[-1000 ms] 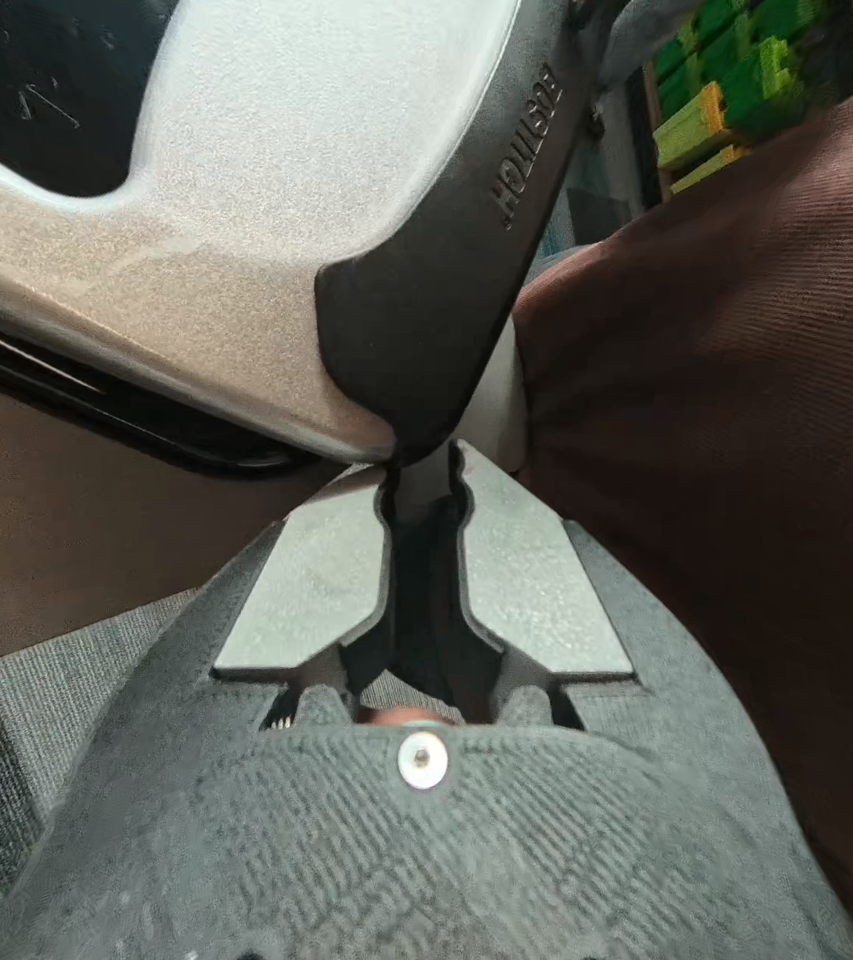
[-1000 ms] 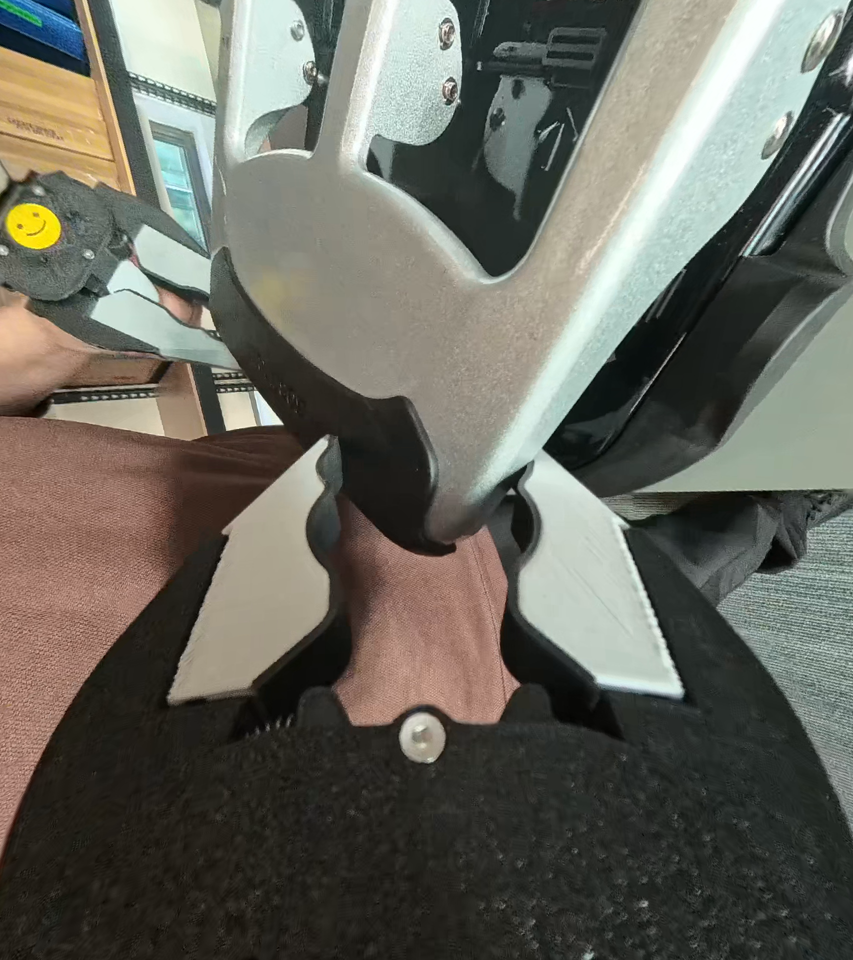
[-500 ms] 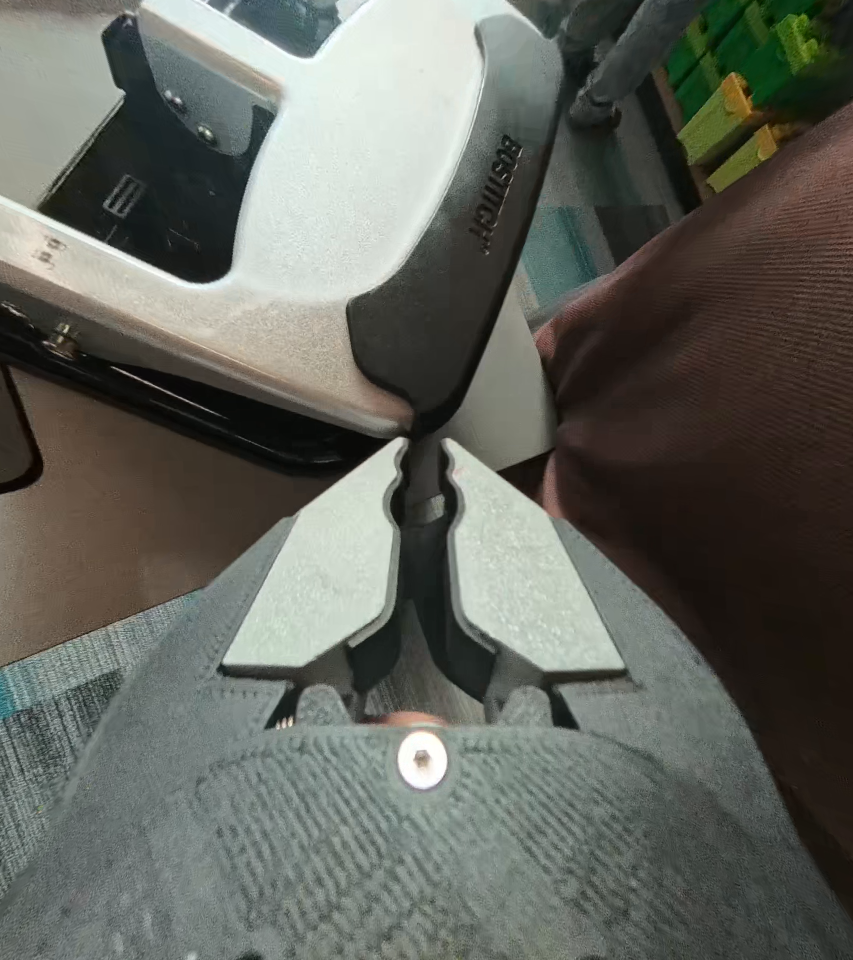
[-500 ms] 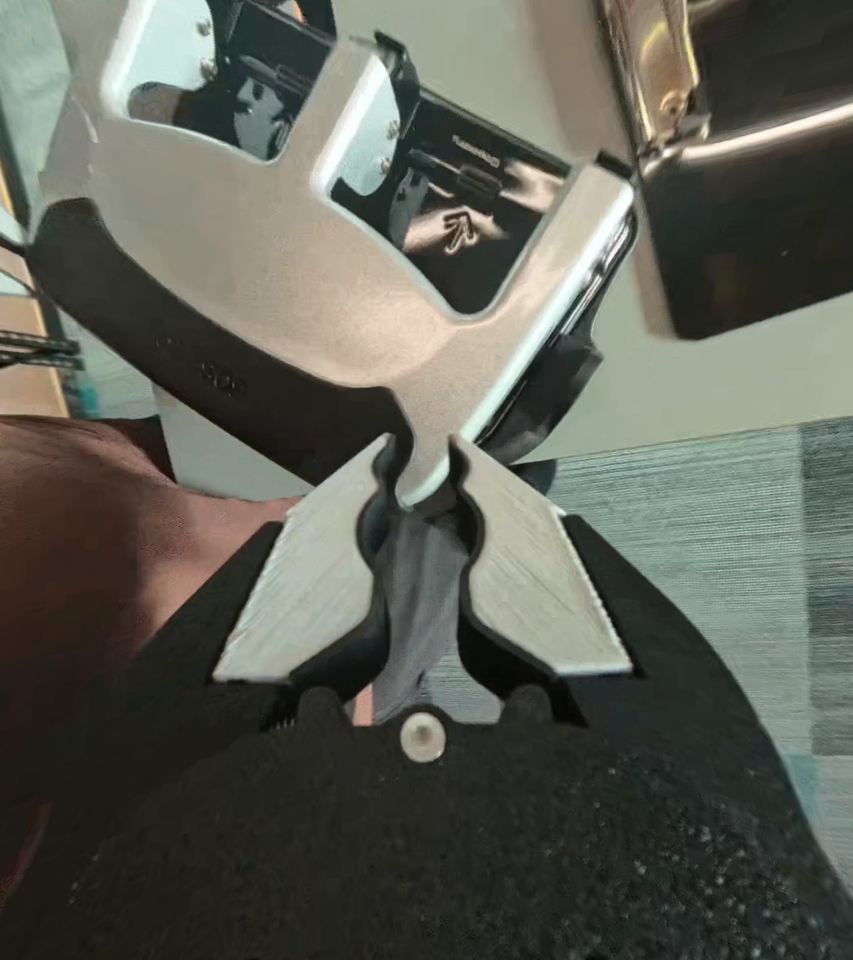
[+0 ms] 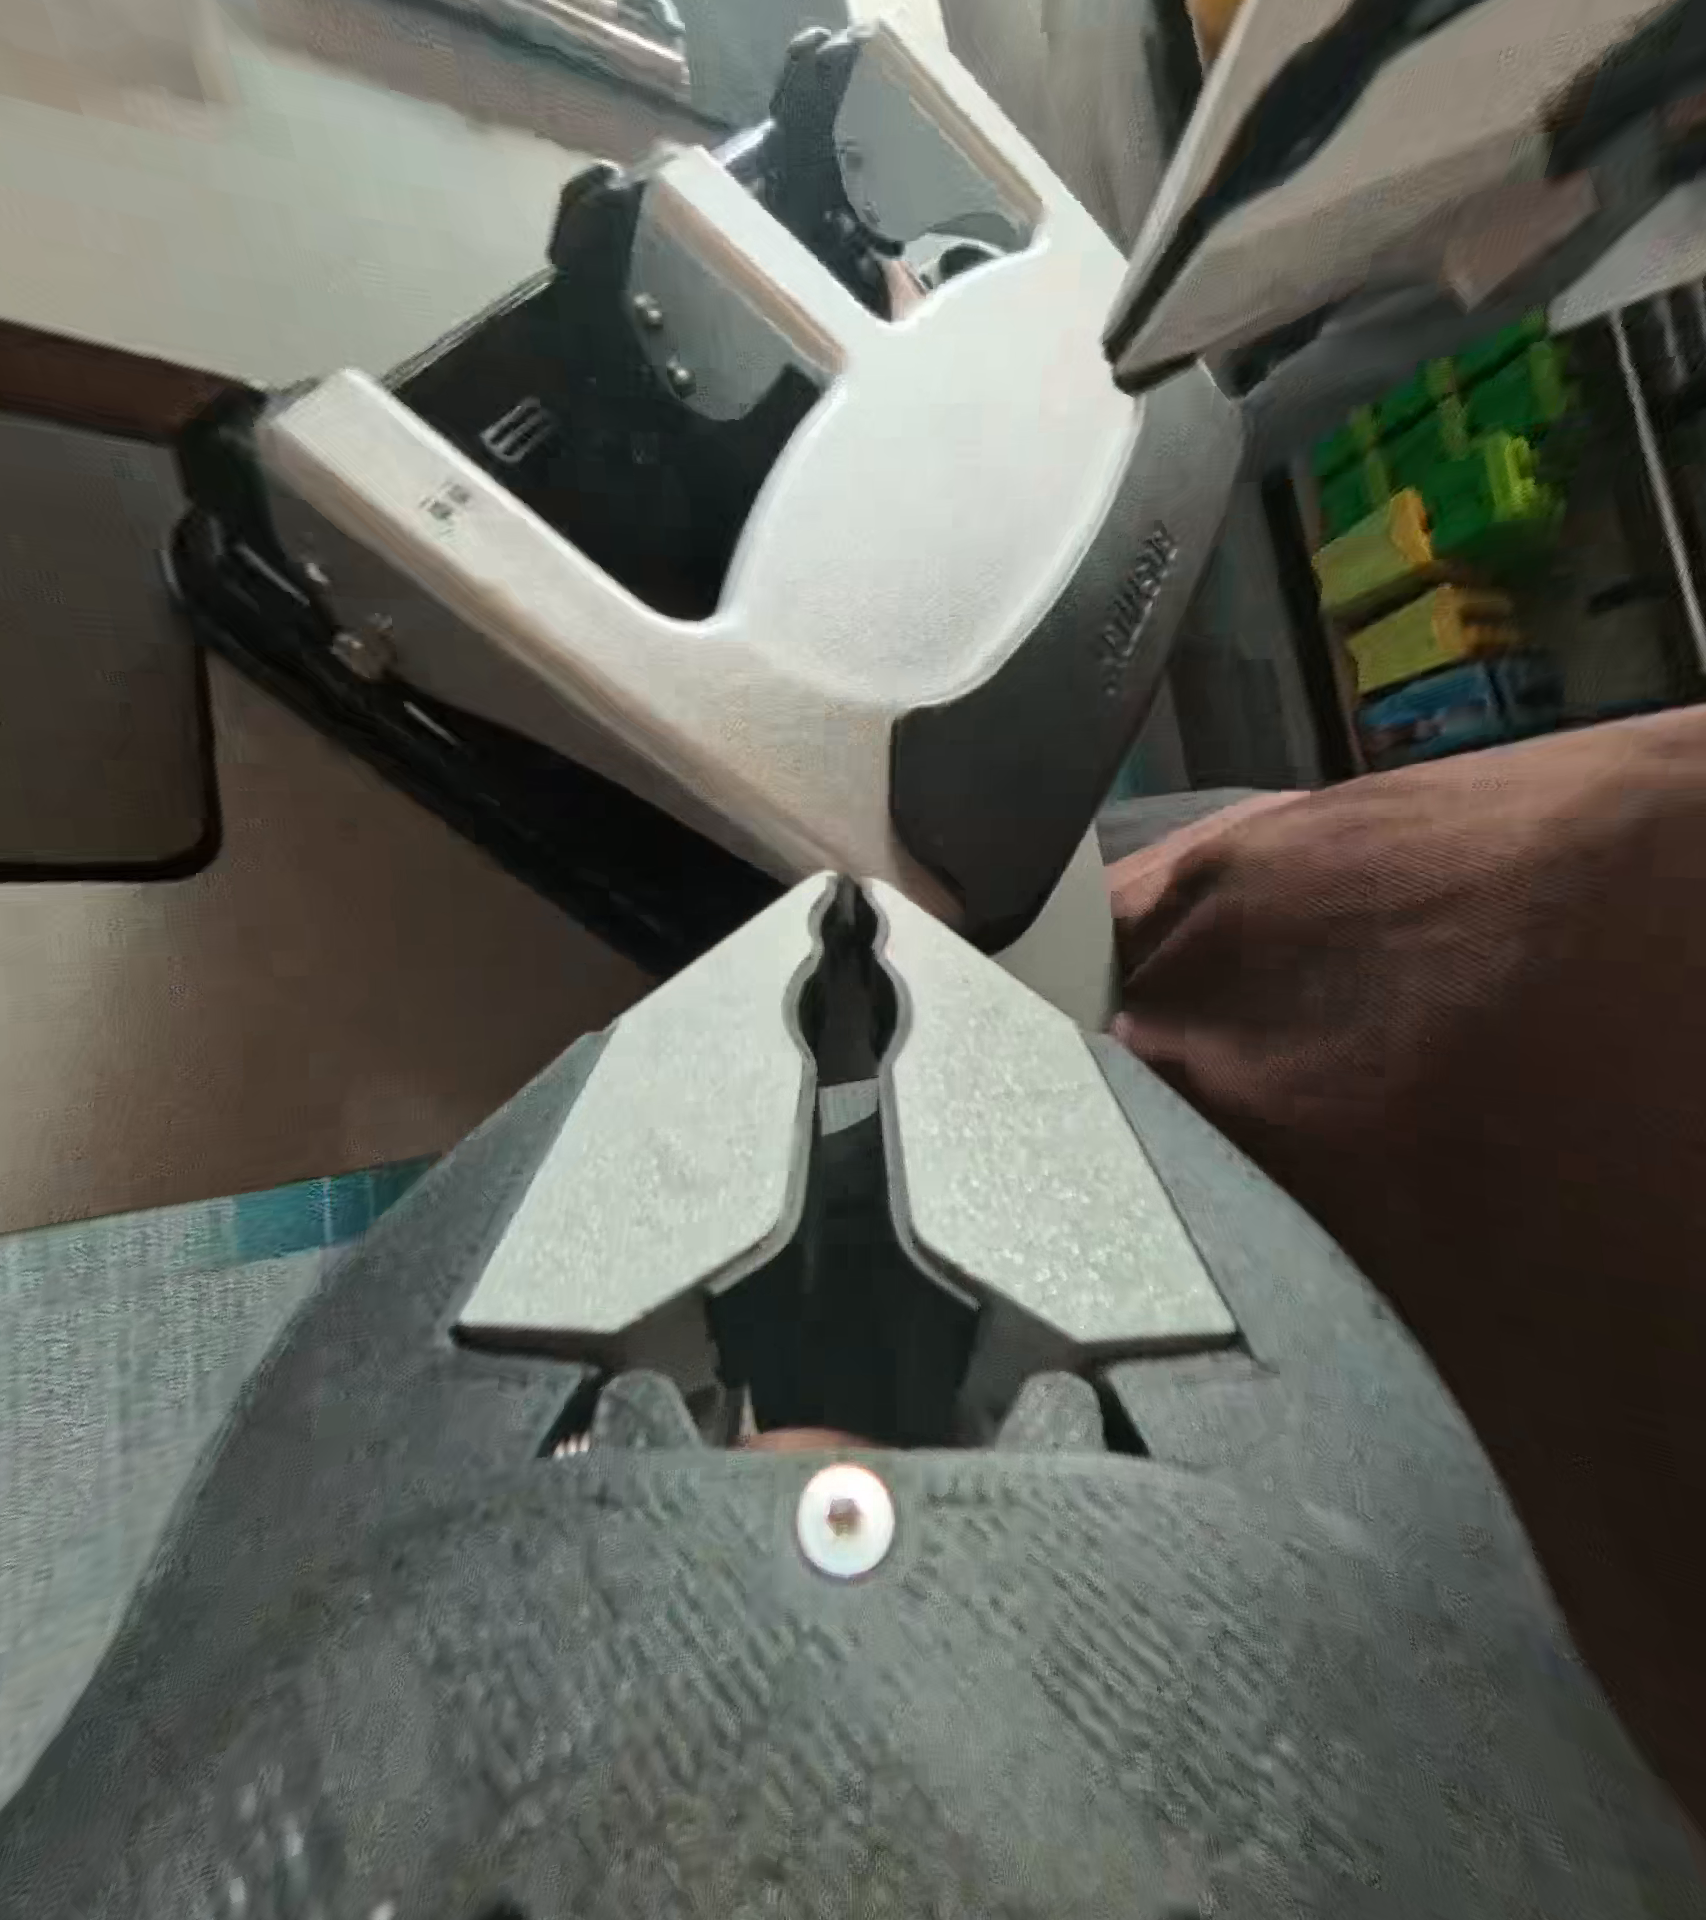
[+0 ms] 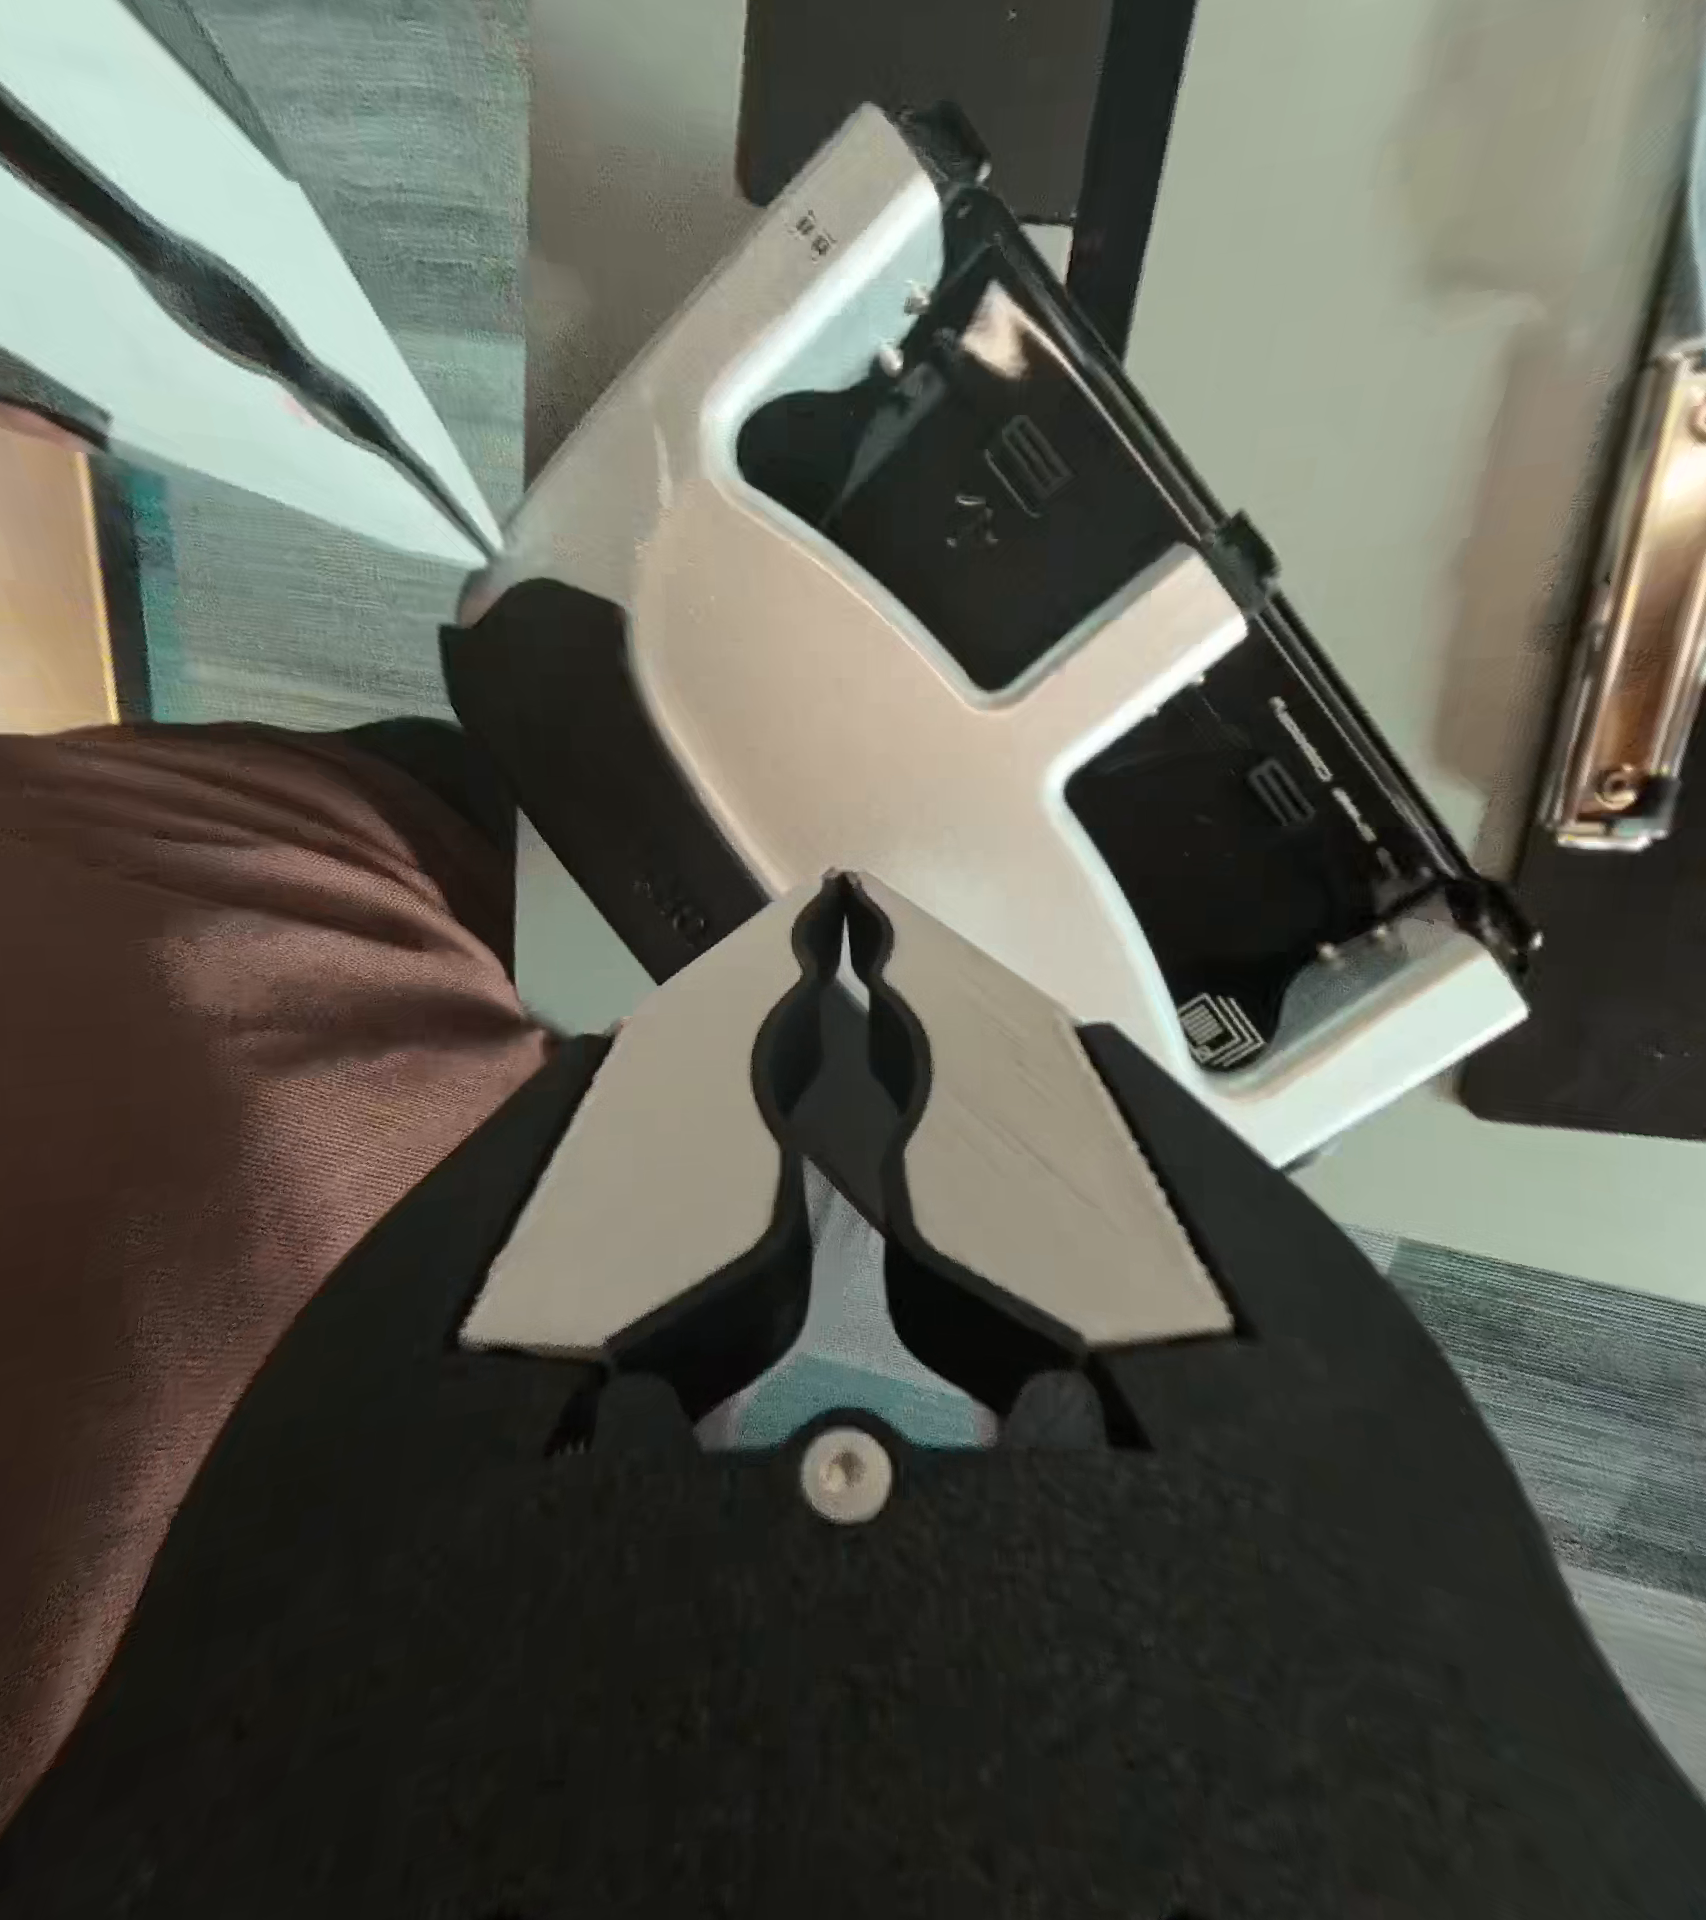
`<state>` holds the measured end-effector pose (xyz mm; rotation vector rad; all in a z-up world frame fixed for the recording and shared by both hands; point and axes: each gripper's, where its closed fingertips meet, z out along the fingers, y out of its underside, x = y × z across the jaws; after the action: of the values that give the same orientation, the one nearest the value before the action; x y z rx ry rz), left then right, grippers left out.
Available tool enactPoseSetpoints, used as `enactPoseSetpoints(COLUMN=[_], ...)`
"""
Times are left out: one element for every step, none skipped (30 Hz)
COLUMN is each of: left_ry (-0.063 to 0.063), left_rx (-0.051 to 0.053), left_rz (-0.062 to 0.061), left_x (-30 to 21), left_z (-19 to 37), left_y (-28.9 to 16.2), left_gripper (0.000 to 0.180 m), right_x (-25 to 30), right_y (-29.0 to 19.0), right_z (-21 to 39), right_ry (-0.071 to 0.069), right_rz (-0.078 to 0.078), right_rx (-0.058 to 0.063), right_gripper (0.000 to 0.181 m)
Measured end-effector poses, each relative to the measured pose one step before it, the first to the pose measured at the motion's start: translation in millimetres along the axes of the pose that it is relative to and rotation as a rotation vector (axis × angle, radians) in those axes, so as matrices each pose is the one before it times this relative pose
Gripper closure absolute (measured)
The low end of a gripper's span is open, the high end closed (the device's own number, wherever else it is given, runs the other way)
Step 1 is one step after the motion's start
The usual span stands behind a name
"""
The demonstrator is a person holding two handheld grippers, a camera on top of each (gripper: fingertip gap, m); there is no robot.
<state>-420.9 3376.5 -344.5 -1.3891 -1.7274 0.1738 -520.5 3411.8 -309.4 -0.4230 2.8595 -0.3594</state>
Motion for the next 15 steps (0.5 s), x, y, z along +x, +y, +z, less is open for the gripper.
enactPoseSetpoints(left_ry=[0.0245,0.0582,0.0875,0.1198,0.1053,0.0803,0.0793,0.0411,0.0005,-0.0120,-0.0365,-0.0871,-0.0974,-0.0658,-0.0557], left_rx=[0.0135,-0.0067,-0.0178,-0.0149,-0.0003,0.0135,-0.0010,-0.0053,0.0116,0.0445,0.0874,0.1254,0.1227,0.0955,0.0555], left_rz=[-0.0987,-0.1014,-0.0999,-0.0882,-0.0731,-0.0474,-0.0375,-0.0452,-0.0202,0.0310,0.0536,0.0533,0.0629,0.0805,0.0787], left_x=[-11.07,-6.64,-1.91,3.38,2.24,0.14,1.09,-2.84,-5.02,-1.57,-1.26,-7.43,-9.59,-6.25,-6.19], left_z=[-2.57,-0.52,1.17,2.17,2.19,2.29,2.49,2.26,1.25,-1.39,-5.15,-9.62,-11.73,-10.23,-6.39], left_y=[2.87,2.78,2.43,0.60,-2.18,-3.66,-1.14,-0.41,-2.03,-5.21,-9.98,-15.00,-14.89,-11.69,-6.97], left_gripper=[0.172,0.161,0.149,0.143,0.142,0.143,0.143,0.143,0.140,0.140,0.146,0.160,0.159,0.158,0.158], right_x=[-7.24,-5.70,-4.72,-4.34,-1.18,0.76,0.15,1.88,6.07,7.94,6.47,6.00,5.19,3.41,4.03], right_y=[-7.50,-8.83,-10.11,-9.63,-8.07,-4.85,-1.02,-0.18,-2.11,-4.48,-6.11,-7.83,-8.62,-6.87,-2.41], right_z=[6.83,6.68,5.36,4.22,3.08,2.25,1.40,0.18,-1.49,-2.64,-3.01,-2.82,-2.04,-0.65,1.01], right_ry=[-0.0208,-0.0222,-0.0292,-0.0366,-0.0259,-0.0209,-0.0294,-0.0142,0.0208,0.0411,0.0333,0.0256,0.0126,-0.0051,-0.0073], right_rz=[-0.0461,-0.0472,-0.0402,-0.0336,-0.0276,-0.0178,-0.0048,0.0031,0.0066,0.0110,0.0193,0.0419,0.0615,0.0735,0.0857], right_rx=[-0.0705,-0.0622,-0.0523,-0.0526,-0.0560,-0.0648,-0.0751,-0.0622,-0.0281,0.0091,0.0394,0.0664,0.0839,0.0811,0.0565], right_gripper=[0.181,0.180,0.180,0.177,0.170,0.164,0.161,0.157,0.148,0.143,0.145,0.145,0.144,0.140,0.135])
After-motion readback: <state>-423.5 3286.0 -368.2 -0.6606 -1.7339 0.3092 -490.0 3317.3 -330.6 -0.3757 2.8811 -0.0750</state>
